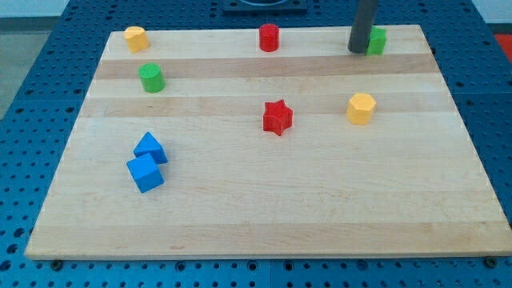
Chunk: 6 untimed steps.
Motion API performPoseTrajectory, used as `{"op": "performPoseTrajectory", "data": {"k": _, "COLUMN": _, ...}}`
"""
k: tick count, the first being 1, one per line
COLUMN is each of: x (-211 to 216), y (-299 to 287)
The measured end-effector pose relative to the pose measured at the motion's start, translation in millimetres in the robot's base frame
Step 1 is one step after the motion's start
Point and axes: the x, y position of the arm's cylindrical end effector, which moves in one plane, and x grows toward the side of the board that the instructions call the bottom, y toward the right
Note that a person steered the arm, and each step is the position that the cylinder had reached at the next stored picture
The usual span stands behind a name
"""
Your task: Move the green star to the top right of the board
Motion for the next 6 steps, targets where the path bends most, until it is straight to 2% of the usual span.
{"op": "performPoseTrajectory", "data": {"k": 1, "x": 33.1, "y": 1.8}}
{"op": "performPoseTrajectory", "data": {"k": 3, "x": 62.3, "y": -44.8}}
{"op": "performPoseTrajectory", "data": {"k": 4, "x": 45.1, "y": -82.6}}
{"op": "performPoseTrajectory", "data": {"k": 5, "x": 58.8, "y": -114.6}}
{"op": "performPoseTrajectory", "data": {"k": 6, "x": 117.5, "y": -162.6}}
